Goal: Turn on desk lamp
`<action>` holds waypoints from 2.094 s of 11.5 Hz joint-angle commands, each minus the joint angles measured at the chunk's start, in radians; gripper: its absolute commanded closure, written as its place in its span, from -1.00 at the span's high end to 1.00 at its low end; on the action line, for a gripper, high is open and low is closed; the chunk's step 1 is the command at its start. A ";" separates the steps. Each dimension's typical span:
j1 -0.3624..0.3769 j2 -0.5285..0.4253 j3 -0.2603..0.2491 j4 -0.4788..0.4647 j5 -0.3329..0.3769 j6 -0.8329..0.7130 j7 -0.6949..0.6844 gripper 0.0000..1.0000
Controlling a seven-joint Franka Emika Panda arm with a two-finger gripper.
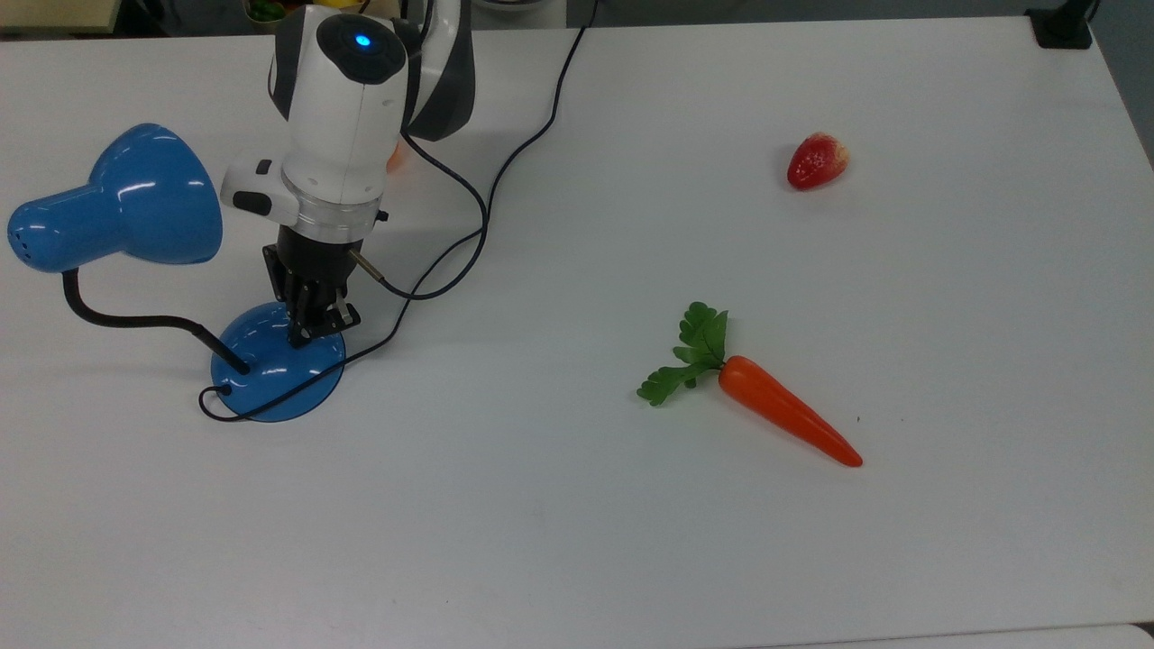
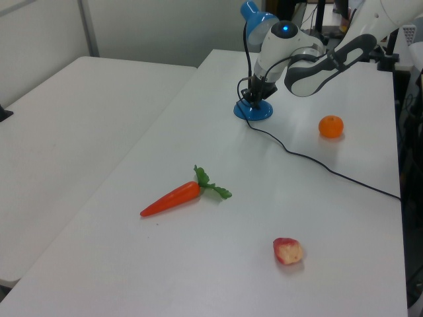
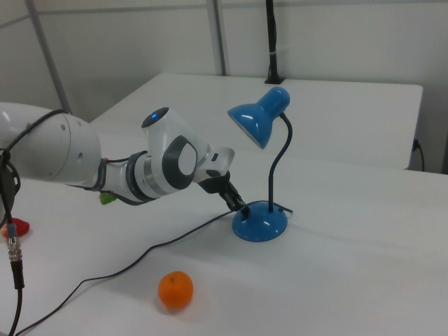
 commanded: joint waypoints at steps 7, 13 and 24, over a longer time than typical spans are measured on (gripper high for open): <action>-0.015 -0.022 -0.011 -0.062 -0.007 0.022 0.021 -0.93; -0.023 -0.053 -0.011 -0.076 -0.007 0.020 0.019 -0.94; -0.025 -0.077 -0.009 -0.107 0.015 0.022 -0.045 -0.94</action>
